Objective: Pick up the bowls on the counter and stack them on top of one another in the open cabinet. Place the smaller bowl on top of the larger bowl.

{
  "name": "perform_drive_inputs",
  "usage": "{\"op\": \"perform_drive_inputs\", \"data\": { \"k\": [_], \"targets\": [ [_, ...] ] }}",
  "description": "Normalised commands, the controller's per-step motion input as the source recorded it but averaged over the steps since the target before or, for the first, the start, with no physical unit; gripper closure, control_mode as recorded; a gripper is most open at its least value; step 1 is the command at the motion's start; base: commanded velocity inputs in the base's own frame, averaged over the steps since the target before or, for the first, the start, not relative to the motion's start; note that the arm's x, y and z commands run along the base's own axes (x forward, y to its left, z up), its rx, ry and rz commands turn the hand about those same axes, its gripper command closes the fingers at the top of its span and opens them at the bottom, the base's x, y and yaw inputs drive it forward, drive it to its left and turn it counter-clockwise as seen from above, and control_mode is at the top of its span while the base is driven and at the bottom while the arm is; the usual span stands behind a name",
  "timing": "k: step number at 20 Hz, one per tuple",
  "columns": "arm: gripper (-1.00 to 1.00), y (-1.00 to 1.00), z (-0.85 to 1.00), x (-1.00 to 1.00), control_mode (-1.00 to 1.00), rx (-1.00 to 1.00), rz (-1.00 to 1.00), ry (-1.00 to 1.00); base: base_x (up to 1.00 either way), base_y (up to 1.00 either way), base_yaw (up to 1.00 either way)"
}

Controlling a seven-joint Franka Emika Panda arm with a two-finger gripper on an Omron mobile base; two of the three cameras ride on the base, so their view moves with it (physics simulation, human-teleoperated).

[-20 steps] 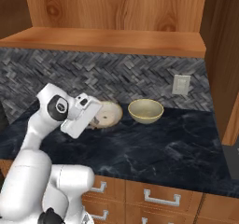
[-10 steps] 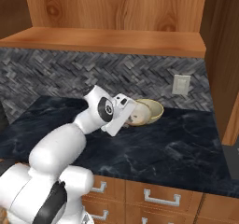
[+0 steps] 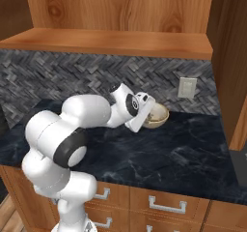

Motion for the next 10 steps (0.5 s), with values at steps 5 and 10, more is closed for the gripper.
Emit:
{"op": "perform_drive_inputs", "data": {
  "k": [5, 10],
  "targets": [
    [1.0, -0.02, -0.02, 0.93, -1.0, 0.02, 0.16, 0.2, 0.0, 0.0, 0.0],
    [1.0, -0.29, -0.13, 0.71, -1.0, 0.0, 0.1, 0.09, 0.0, 0.0, 0.0]
  ]
}}
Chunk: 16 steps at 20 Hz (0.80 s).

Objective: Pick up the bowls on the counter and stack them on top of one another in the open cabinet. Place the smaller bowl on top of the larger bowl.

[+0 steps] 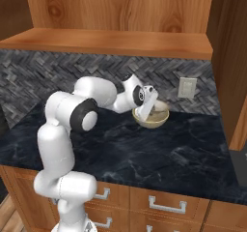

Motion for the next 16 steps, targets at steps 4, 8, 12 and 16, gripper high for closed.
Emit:
{"op": "perform_drive_inputs", "data": {
  "k": [4, 8, 12, 16],
  "targets": [
    [1.0, -0.23, -0.41, 0.34, -1.0, 0.0, 0.09, 0.03, 0.0, 0.0, 0.0],
    [1.0, -0.08, -0.46, 0.29, -1.0, 0.0, 0.1, 0.03, 0.0, 0.0, 0.0],
    [1.0, -0.05, -0.37, 0.2, -1.0, 0.0, 0.11, 0.0, 0.0, 0.0, 0.0],
    [1.0, -0.05, -0.15, 0.16, -1.0, 0.0, 0.07, 0.0, 0.0, 0.0, 0.0]
  ]
}}
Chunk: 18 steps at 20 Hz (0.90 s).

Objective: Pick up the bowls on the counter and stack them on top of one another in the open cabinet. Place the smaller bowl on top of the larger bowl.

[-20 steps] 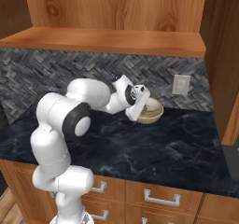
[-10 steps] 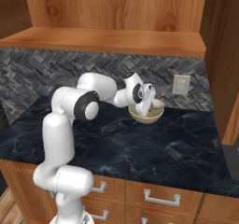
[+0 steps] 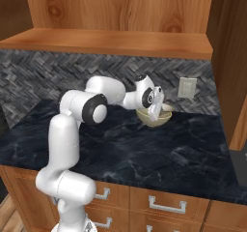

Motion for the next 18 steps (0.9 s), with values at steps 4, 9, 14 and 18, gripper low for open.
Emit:
{"op": "perform_drive_inputs", "data": {
  "k": [4, 9, 14, 18],
  "targets": [
    [1.0, 0.17, -0.2, -0.12, -1.0, 0.0, 0.05, 0.0, 0.0, 0.0, 0.0],
    [1.0, 0.35, -0.23, -0.09, -1.0, 0.0, 0.01, 0.0, 0.0, 0.0, 0.0],
    [-1.0, 0.1, -0.16, 0.0, -1.0, 0.0, 0.0, 0.0, 0.0, 0.0, 0.0],
    [-1.0, 0.08, -0.05, -0.09, -1.0, 0.0, 0.0, 0.0, 0.0, 0.0, 0.0]
  ]
}}
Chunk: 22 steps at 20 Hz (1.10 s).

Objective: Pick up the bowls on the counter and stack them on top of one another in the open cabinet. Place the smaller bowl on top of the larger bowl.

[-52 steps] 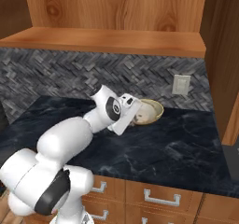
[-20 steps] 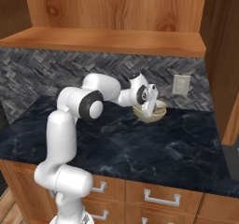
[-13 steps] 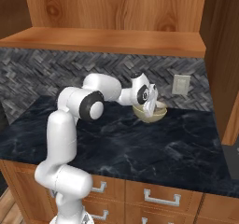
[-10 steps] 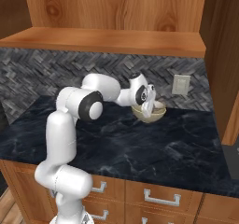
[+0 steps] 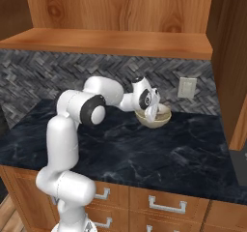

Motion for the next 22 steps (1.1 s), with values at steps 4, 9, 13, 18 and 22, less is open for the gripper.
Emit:
{"op": "perform_drive_inputs", "data": {
  "k": [4, 9, 13, 18, 22],
  "targets": [
    [-1.0, 0.16, 0.06, -0.16, -1.0, 0.0, 0.0, -0.06, 0.0, 0.0, 0.0],
    [-1.0, 0.35, 0.44, -0.34, -1.0, -0.02, 0.0, -0.15, 0.0, 0.0, 0.0],
    [-1.0, 0.16, 0.31, -0.47, -1.0, 0.01, 0.0, -0.12, 0.0, 0.0, 0.0],
    [-1.0, -0.01, 0.04, -0.8, -1.0, 0.14, 0.0, -0.09, 0.0, 0.0, 0.0],
    [-1.0, -0.18, 0.01, -0.72, -1.0, 0.2, 0.02, -0.1, 0.0, 0.0, 0.0]
  ]
}}
